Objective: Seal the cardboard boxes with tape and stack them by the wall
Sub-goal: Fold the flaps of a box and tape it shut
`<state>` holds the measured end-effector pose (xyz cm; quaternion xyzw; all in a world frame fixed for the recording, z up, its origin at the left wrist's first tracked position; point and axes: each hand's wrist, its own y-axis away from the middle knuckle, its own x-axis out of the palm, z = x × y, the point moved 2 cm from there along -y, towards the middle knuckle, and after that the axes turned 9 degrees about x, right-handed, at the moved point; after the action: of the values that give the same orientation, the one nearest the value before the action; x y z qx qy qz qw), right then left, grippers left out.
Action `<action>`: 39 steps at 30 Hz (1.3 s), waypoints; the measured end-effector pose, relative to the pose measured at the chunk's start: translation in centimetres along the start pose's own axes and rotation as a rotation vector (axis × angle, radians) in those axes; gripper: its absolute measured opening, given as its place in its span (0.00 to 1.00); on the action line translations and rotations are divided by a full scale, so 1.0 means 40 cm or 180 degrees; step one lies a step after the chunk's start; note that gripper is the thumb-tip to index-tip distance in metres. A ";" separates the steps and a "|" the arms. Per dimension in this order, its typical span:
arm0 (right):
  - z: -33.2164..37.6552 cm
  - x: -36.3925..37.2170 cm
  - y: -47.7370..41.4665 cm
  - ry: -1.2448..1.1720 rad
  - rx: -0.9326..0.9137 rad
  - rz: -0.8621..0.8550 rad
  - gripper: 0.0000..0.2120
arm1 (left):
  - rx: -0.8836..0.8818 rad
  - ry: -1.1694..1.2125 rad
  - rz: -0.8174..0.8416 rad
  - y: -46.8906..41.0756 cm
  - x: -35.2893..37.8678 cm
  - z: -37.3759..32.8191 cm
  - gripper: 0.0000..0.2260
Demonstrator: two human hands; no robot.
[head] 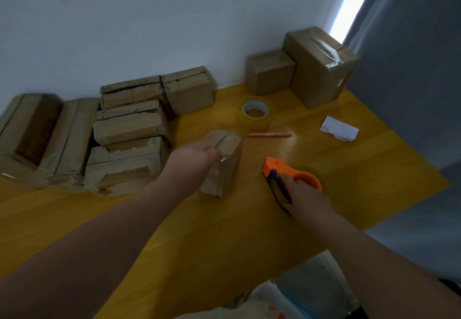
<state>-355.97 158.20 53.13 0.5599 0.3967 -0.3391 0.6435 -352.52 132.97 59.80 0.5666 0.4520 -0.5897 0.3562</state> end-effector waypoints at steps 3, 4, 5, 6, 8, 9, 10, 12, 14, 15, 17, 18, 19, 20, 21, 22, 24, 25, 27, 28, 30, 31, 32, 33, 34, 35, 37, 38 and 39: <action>0.001 -0.007 0.004 0.0013 0.0019 0.0029 0.35 | -0.0080 0.0098 0.0230 -0.041 -0.058 -0.011 0.13; 0.003 -0.015 0.004 0.0068 -0.0013 -0.0021 0.33 | -0.0079 0.0074 0.0356 -0.053 -0.066 -0.011 0.13; 0.007 -0.025 0.004 0.0093 -0.0055 -0.0105 0.31 | -0.0069 0.0059 0.0482 -0.065 -0.070 -0.014 0.13; 0.013 -0.036 0.005 0.0051 -0.0103 -0.0189 0.28 | -0.0045 0.0037 0.0615 -0.075 -0.073 -0.020 0.13; 0.028 -0.056 0.008 -0.0207 -0.0222 -0.0276 0.24 | 0.0023 -0.0058 0.0945 -0.086 -0.065 -0.036 0.13; 0.037 -0.062 0.010 -0.0365 -0.0288 -0.0283 0.24 | 0.0049 -0.0069 0.1110 -0.089 -0.057 -0.045 0.14; 0.047 -0.066 0.014 -0.0518 -0.0359 -0.0271 0.23 | 0.0065 -0.0067 0.1230 -0.092 -0.047 -0.056 0.15; 0.065 -0.069 0.023 -0.0854 -0.0515 -0.0224 0.23 | 0.0049 -0.0042 0.1302 -0.094 -0.032 -0.075 0.16; 0.082 -0.066 0.032 -0.1282 -0.0633 -0.0167 0.23 | -0.0019 0.0026 0.1174 -0.093 -0.023 -0.088 0.18; 0.089 -0.064 0.037 -0.1488 -0.0667 -0.0141 0.23 | -0.0047 0.0061 0.1056 -0.089 -0.022 -0.094 0.20; 0.099 -0.063 0.045 -0.1838 -0.0668 -0.0081 0.23 | -0.0075 0.0171 0.0659 -0.073 -0.028 -0.103 0.23; 0.103 -0.063 0.047 -0.1986 -0.0650 -0.0049 0.23 | -0.0076 0.0236 0.0448 -0.062 -0.032 -0.104 0.24; 0.104 -0.063 0.047 -0.2116 -0.0631 -0.0036 0.23 | -0.0092 0.0308 0.0291 -0.046 -0.035 -0.104 0.24; 0.105 -0.063 0.046 -0.2238 -0.0609 -0.0039 0.23 | -0.0119 0.0406 0.0167 -0.031 -0.033 -0.102 0.25; 0.104 -0.063 0.044 -0.2355 -0.0571 -0.0039 0.23 | -0.0144 0.0519 0.0075 -0.014 -0.028 -0.100 0.24; 0.103 -0.063 0.042 -0.2475 -0.0518 -0.0042 0.23 | -0.0150 0.0640 0.0024 0.004 -0.021 -0.100 0.23; 0.099 -0.060 0.037 -0.2715 -0.0378 -0.0055 0.24 | -0.0080 0.0843 0.0117 0.037 -0.006 -0.108 0.21; 0.097 -0.057 0.033 -0.2832 -0.0311 -0.0029 0.24 | -0.0027 0.0887 0.0271 0.051 0.006 -0.114 0.22; 0.097 -0.050 0.029 -0.3074 -0.0226 0.0126 0.25 | 0.0087 0.0788 0.0682 0.069 0.033 -0.122 0.26; 0.099 -0.045 0.028 -0.3184 -0.0209 0.0224 0.25 | 0.0145 0.0657 0.0832 0.074 0.044 -0.124 0.29; 0.103 -0.039 0.031 -0.3412 -0.0211 0.0401 0.25 | 0.0219 0.0426 0.0937 0.081 0.060 -0.124 0.32; 0.107 -0.038 0.035 -0.3540 -0.0230 0.0469 0.24 | 0.0233 0.0360 0.0934 0.084 0.061 -0.124 0.33; 0.110 -0.037 0.039 -0.3640 -0.0249 0.0528 0.23 | 0.0250 0.0327 0.0914 0.086 0.061 -0.123 0.33; 0.113 -0.035 0.041 -0.3694 -0.0262 0.0563 0.22 | 0.0270 0.0327 0.0888 0.088 0.059 -0.123 0.33; 0.114 -0.031 0.041 -0.3697 -0.0265 0.0546 0.21 | 0.0294 0.0358 0.0868 0.091 0.057 -0.122 0.32; 0.113 -0.027 0.041 -0.3657 -0.0265 0.0469 0.19 | 0.0326 0.0409 0.0849 0.094 0.055 -0.122 0.32; 0.108 -0.024 0.039 -0.3541 -0.0254 0.0288 0.12 | 0.0417 0.0505 0.0799 0.103 0.056 -0.120 0.30; 0.105 -0.022 0.039 -0.3513 -0.0248 0.0261 0.09 | 0.0464 0.0564 0.0766 0.109 0.056 -0.119 0.29; 0.102 -0.019 0.038 -0.3505 -0.0251 0.0269 0.07 | 0.0496 0.0640 0.0738 0.115 0.056 -0.118 0.28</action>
<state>-354.45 154.37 54.74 0.2907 -0.0088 -0.5406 0.7894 -346.81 136.06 57.23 0.6970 0.3699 -0.5182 0.3299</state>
